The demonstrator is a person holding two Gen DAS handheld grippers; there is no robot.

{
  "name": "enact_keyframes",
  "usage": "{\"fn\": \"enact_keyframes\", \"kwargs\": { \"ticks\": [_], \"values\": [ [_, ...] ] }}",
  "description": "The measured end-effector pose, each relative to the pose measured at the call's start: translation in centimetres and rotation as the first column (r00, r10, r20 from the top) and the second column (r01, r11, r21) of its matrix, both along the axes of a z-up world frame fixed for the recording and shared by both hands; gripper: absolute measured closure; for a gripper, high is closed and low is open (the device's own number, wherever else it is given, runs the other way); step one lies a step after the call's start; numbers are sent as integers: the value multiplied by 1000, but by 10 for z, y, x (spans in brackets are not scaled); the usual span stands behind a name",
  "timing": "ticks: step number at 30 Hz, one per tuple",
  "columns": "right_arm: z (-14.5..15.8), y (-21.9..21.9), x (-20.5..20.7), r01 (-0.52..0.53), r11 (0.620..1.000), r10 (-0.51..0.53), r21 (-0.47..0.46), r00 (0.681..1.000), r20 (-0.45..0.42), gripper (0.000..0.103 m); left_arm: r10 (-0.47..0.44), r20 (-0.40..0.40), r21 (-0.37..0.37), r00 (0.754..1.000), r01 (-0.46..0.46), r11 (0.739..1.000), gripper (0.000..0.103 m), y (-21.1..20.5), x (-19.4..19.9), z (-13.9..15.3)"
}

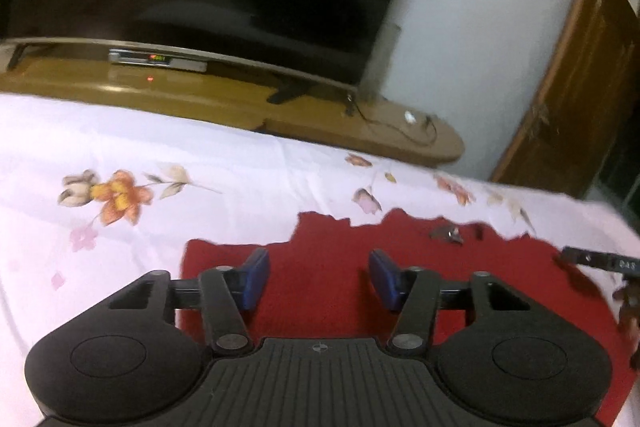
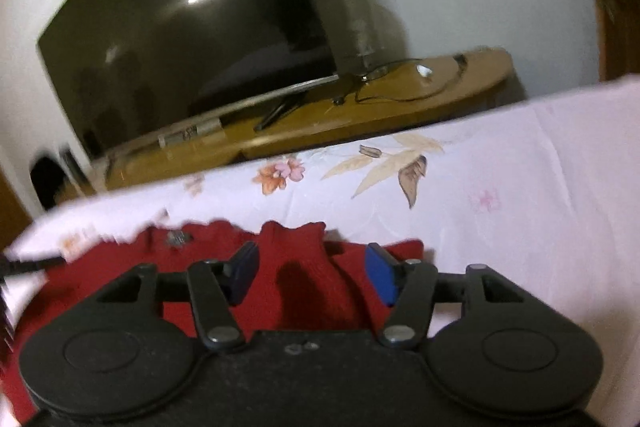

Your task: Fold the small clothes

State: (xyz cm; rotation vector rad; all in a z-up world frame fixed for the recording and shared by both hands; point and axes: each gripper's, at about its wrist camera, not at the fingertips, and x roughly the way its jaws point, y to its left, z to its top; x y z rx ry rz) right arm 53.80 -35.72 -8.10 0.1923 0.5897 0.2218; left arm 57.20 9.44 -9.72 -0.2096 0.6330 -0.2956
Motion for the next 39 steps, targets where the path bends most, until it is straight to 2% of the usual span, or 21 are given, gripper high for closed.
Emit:
{"fn": "enact_keyframes", "kwargs": {
  "ticks": [3, 5, 6, 7, 10, 16, 17, 19, 22, 24, 27, 29, 30, 31, 32, 34, 36, 38, 39],
  "values": [
    [-3, 17, 10, -58, 992, 55, -111, 998, -30, 49, -1, -50, 55, 999, 4, 998, 63, -8, 9, -5],
    [-9, 28, 17, -96, 980, 84, -172, 994, -77, 61, -8, -57, 47, 998, 11, 999, 80, -10, 10, -7],
    [-10, 32, 17, -110, 976, 96, -191, 992, -82, 65, -13, -56, 29, 998, 14, 999, 95, -8, 10, -7],
    [-10, 35, 17, -117, 972, 104, -204, 992, -73, 76, -9, -50, 14, 999, 10, 1000, 97, -6, 9, -6],
    [-6, 36, 11, -103, 971, 100, -217, 995, -27, 88, -2, 30, -7, 1000, 2, 1000, 98, -3, -2, 0],
    [14, 31, -4, -58, 975, 83, -214, 990, 112, 95, 49, 182, -59, 982, -39, 998, 98, 8, -21, 19],
    [17, 30, -4, -42, 976, 72, -213, 988, 135, 95, 57, 176, -54, 983, -48, 997, 98, 8, -18, 20],
    [17, 28, 1, -21, 977, 53, -213, 988, 146, 95, 70, 116, -29, 991, -67, 997, 98, 6, -5, 12],
    [-7, 32, 19, -26, 967, 39, -255, 998, 48, 94, 82, -23, 35, 996, -82, 996, 98, -1, 14, -14],
    [-21, 33, 29, -39, 961, 35, -273, 999, -20, 94, 97, -28, 33, 995, -96, 995, 98, -2, 21, -12],
    [-20, 32, 32, -26, 963, 22, -267, 1000, -17, 91, 97, -42, 33, 994, -96, 995, 94, -1, 21, -12],
    [-19, 29, 32, -27, 965, 22, -262, 1000, -20, 84, 104, -46, -1, 993, -104, 995, 88, 6, 17, -9],
    [-16, 28, 30, -16, 963, 15, -268, 1000, -6, 78, 127, -37, -6, 991, -127, 992, 73, 10, 12, -5],
    [-12, 26, 25, -4, 964, 9, -267, 1000, 17, 76, 166, -9, -3, 986, -166, 986, 63, 14, 2, 2],
    [-7, 25, 18, 2, 967, 8, -255, 999, 37, 75, 182, 31, -3, 983, -182, 983, 63, 16, -6, 7],
    [8, 27, 6, -30, 974, 46, -227, 997, 67, 77, 164, 99, -20, 981, -163, 986, 63, 8, -20, 21],
    [17, 44, -3, -108, 972, 127, -207, 988, 82, 77, 48, 127, -22, 991, -46, 999, 63, -26, -26, 31],
    [16, 76, -1, -210, 956, 228, -205, 971, 72, 76, -88, 126, 77, 988, 78, 994, 63, -70, -25, 31],
    [13, 91, 3, -247, 946, 263, -208, 963, 54, 71, -149, 114, 134, 982, 133, 982, 63, -91, -24, 28]
  ]
}}
